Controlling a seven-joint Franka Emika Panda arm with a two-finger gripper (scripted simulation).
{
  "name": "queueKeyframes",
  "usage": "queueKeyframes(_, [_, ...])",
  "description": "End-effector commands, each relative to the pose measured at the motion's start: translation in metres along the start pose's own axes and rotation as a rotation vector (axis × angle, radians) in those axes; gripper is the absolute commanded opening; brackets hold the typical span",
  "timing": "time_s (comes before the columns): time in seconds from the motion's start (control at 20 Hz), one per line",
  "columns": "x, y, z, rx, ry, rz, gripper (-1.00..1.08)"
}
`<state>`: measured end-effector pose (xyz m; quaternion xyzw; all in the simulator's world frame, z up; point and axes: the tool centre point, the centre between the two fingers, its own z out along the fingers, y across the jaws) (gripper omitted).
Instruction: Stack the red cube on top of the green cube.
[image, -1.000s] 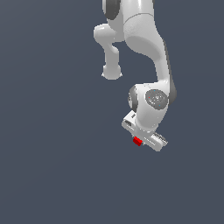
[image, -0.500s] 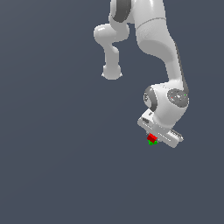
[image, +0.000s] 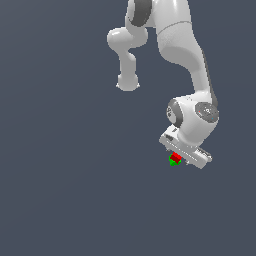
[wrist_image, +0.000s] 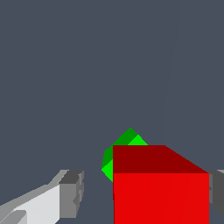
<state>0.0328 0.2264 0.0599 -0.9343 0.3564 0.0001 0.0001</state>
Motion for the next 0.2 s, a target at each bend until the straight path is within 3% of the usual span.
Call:
queueKeyframes(0.0, [0.0001, 0.0000, 0.0000, 0.000, 0.000, 0.000, 1.00])
queueKeyframes(0.15, [0.0001, 0.0000, 0.0000, 0.000, 0.000, 0.000, 1.00])
